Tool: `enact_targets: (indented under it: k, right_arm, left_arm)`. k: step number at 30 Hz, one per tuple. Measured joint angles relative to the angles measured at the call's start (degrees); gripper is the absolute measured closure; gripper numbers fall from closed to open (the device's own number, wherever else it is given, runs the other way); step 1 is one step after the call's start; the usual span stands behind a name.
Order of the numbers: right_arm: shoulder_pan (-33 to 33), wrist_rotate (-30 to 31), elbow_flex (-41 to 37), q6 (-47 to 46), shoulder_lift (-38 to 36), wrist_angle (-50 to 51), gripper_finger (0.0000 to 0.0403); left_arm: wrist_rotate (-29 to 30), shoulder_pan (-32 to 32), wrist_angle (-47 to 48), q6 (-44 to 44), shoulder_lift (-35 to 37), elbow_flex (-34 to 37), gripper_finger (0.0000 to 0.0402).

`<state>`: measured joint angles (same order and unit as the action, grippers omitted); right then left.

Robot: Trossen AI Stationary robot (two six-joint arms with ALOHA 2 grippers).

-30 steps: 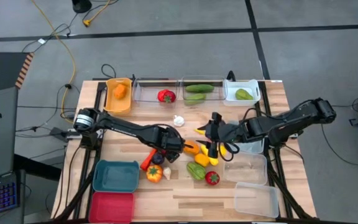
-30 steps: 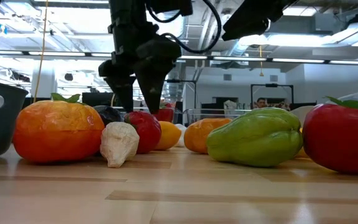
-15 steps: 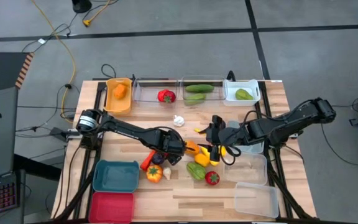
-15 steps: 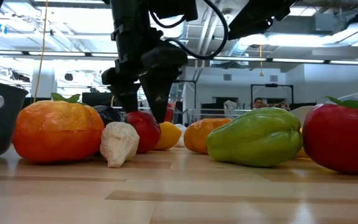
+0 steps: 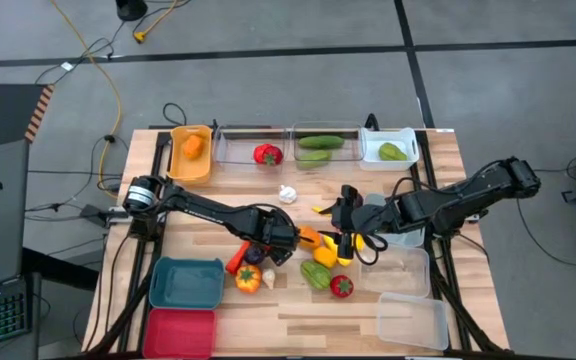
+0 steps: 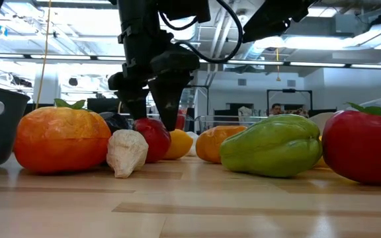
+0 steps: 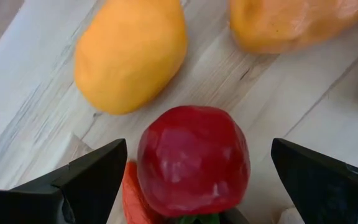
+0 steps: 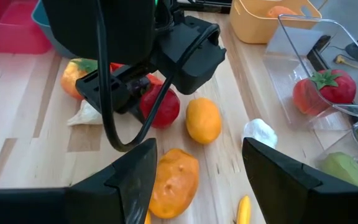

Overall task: Sort produce into baskets
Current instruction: Put the red tomato into the left transparent bin

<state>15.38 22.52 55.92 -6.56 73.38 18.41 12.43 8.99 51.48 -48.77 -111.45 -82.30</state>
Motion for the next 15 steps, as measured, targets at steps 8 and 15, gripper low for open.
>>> enact_targets:
  k: [8,15]
  right_arm:
    - [0.0,0.1,0.0,0.1,0.0,0.2,0.0137]
    - [0.0,0.1,0.0,0.1,0.0,0.8,0.0137]
  left_arm:
    - [-0.3,0.0,0.1,-0.1,-2.3,0.0,0.0051]
    - [0.2,0.0,0.0,0.8,-2.3,0.0,0.0117]
